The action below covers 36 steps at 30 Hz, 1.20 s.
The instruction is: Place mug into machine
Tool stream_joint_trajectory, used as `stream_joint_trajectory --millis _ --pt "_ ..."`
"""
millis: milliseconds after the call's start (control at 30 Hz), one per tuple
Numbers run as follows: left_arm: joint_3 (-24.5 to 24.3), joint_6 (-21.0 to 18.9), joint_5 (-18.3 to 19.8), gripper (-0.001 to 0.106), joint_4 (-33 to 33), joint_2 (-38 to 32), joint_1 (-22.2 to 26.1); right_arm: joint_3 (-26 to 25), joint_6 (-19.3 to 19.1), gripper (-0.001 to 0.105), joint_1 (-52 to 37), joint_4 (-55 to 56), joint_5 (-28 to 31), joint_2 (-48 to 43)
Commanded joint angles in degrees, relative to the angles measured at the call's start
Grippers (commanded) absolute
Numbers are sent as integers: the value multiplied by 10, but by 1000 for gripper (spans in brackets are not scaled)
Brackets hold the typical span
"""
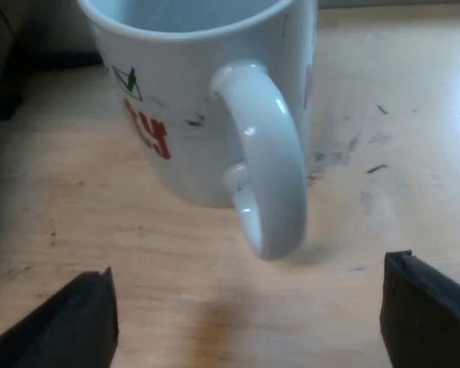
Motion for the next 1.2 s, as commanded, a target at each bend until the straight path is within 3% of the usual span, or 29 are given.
stream_joint_trajectory --millis 33,300,467,533,633,700,767,900,1200 --pt "-1 4 5 71 -9 -1 -2 -1 -9 71 -4 -43 -14 33" --pt "-1 4 5 71 -9 -1 -2 -28 -18 71 -4 -166 -14 154" --pt "-1 4 5 71 -9 -1 -2 -62 -25 69 -4 -170 -14 195" --pt "-1 4 5 71 -9 -1 -2 -71 -28 62 -4 -170 -15 205" --pt "-1 4 5 71 -9 -1 -2 -77 -40 40 -4 -170 -17 211" --pt "-1 4 5 71 -9 -1 -2 -77 -53 16 -4 -163 -17 211" --pt "-1 4 5 71 -9 -1 -2 -77 -64 0 -4 -153 -17 208" --pt "-1 4 5 71 -11 -1 -2 -77 -111 0 -2 -103 -14 172" --pt "-1 4 5 71 -13 -1 -2 -77 -113 0 0 112 -16 -37"
